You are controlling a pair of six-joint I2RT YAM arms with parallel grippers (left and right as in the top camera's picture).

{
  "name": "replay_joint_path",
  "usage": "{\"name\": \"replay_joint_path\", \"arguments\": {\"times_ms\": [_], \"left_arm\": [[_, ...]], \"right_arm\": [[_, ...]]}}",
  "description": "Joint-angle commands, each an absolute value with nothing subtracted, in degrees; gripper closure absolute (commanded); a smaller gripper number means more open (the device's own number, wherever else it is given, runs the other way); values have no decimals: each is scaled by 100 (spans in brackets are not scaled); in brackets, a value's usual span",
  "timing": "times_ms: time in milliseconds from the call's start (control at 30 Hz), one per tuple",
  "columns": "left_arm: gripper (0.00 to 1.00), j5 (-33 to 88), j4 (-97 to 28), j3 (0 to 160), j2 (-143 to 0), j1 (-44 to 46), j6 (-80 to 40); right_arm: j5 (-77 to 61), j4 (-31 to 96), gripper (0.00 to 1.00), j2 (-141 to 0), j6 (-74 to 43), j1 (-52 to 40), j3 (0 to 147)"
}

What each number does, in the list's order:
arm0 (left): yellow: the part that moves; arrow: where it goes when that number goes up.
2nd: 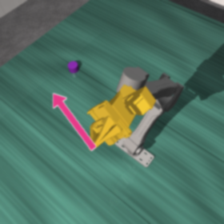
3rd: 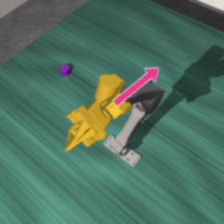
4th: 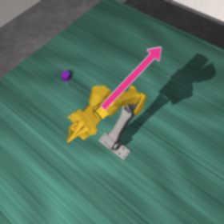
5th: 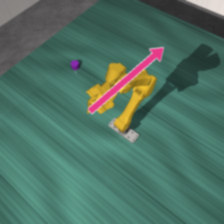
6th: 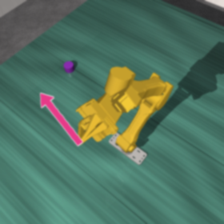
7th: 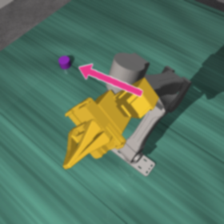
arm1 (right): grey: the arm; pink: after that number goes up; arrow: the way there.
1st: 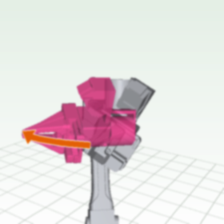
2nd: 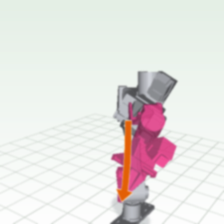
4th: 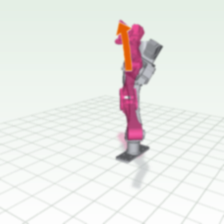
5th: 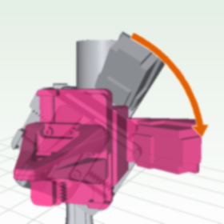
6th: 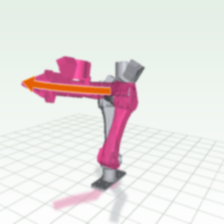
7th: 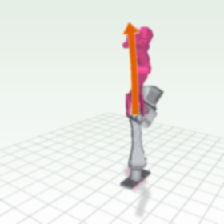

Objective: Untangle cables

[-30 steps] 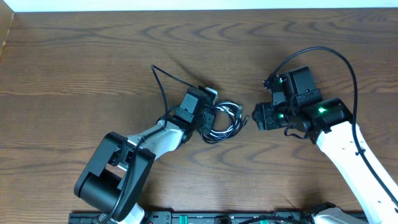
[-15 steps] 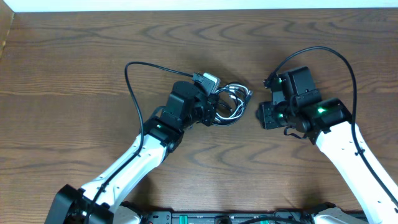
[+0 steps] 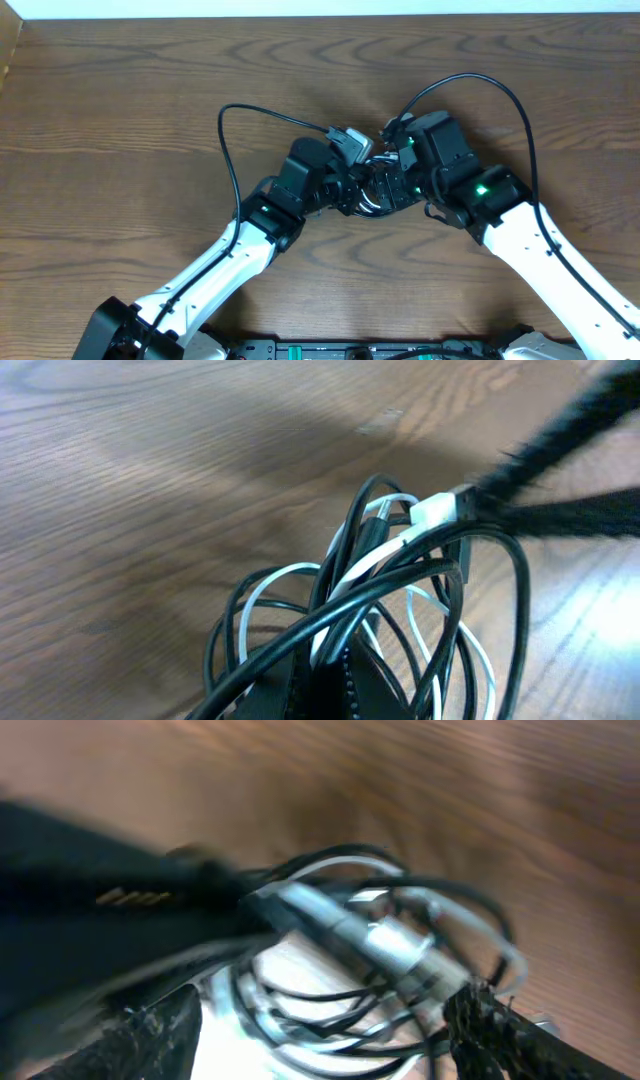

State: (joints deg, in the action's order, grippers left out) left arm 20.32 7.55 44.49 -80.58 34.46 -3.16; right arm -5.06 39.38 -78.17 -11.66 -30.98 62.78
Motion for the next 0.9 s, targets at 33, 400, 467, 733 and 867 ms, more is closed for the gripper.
{"name": "replay_joint_path", "arguments": {"times_ms": [33,400,467,733,867], "left_arm": [[93,2163,805,4547,-7961,3511,-368],[92,1986,786,4547,-7822,3505,-338],[93,1986,781,4547,-7815,3507,-340],[56,1332,541,4547,-7802,3391,-342],[45,1238,454,4547,-7800,3240,-342]], "right_arm": [[510,3988,28,-8082,-1461,-3107,6326],[1155,4003,99,-8392,-1887,-3105,6326],[1422,4029,99,-8390,-2152,-3079,6326],[2171,4781,99,-8390,-3374,-2408,6326],[2158,5135,99,-8379,-3634,-1876,6326]]}}
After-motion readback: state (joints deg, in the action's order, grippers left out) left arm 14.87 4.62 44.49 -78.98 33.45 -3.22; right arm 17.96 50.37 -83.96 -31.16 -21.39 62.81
